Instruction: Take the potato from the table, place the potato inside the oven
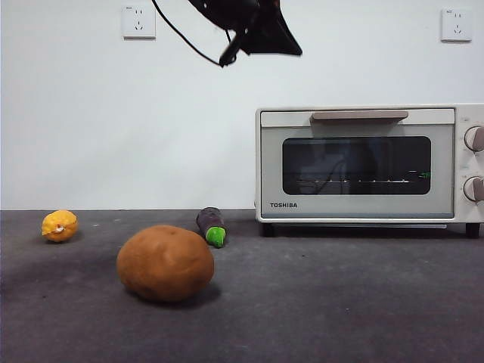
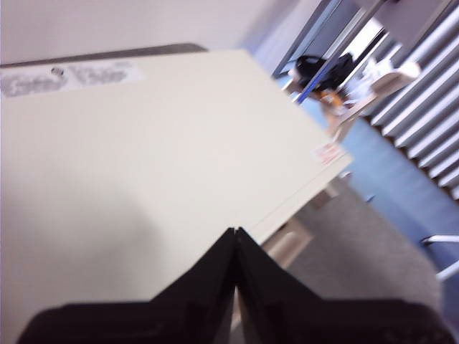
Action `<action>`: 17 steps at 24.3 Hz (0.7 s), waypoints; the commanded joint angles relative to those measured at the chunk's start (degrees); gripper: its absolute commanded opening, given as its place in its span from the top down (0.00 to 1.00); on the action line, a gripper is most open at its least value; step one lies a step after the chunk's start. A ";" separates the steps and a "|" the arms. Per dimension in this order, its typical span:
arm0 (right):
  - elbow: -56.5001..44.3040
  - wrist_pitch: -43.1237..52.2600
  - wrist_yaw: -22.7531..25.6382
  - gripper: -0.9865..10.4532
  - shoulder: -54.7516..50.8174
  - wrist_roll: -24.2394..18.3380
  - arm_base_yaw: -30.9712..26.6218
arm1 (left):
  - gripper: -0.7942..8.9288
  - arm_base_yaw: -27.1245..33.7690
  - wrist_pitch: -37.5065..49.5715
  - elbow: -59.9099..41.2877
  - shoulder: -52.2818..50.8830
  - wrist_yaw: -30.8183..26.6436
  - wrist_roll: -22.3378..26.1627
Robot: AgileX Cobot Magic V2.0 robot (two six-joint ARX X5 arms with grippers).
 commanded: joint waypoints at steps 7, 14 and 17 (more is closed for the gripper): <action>0.22 0.31 -0.02 0.91 2.89 -0.70 0.00 | 0.92 -3.45 1.38 0.00 4.87 -6.49 12.24; 0.22 -0.11 -1.38 0.91 5.05 -1.77 0.00 | 0.92 -4.70 1.84 0.00 5.16 -8.81 16.61; 0.22 0.31 -1.60 0.91 5.27 -2.14 0.00 | 0.92 -4.92 1.79 0.00 5.16 -8.61 18.32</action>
